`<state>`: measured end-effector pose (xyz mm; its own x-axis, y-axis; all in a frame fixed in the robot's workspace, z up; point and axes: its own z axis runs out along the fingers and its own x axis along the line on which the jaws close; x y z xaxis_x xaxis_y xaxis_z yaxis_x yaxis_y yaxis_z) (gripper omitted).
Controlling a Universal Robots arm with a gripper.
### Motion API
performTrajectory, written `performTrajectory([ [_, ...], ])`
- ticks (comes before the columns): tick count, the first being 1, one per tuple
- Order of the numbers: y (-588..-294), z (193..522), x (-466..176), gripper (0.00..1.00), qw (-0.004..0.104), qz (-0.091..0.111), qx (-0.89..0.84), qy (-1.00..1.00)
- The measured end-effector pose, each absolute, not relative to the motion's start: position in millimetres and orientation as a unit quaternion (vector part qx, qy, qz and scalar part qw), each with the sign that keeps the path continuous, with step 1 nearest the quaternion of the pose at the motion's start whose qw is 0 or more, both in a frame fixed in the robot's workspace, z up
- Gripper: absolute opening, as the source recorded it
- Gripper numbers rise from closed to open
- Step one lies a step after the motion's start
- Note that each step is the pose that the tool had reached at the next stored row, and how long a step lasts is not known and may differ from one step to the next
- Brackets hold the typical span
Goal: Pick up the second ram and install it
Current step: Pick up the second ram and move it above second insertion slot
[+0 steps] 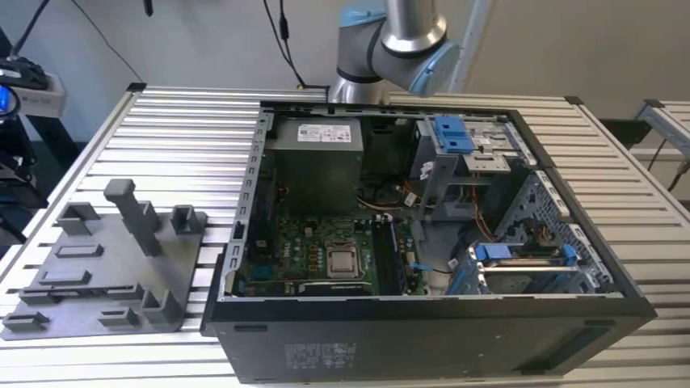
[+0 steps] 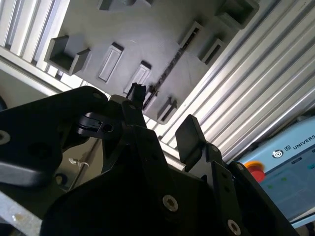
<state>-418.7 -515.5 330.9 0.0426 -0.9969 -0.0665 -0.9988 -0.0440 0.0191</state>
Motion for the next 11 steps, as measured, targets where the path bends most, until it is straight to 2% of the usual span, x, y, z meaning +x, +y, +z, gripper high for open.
performTrajectory([
  [11,-515.5,321.8,-418.7,0.54,0.016,0.031,-0.722,0.691],
])
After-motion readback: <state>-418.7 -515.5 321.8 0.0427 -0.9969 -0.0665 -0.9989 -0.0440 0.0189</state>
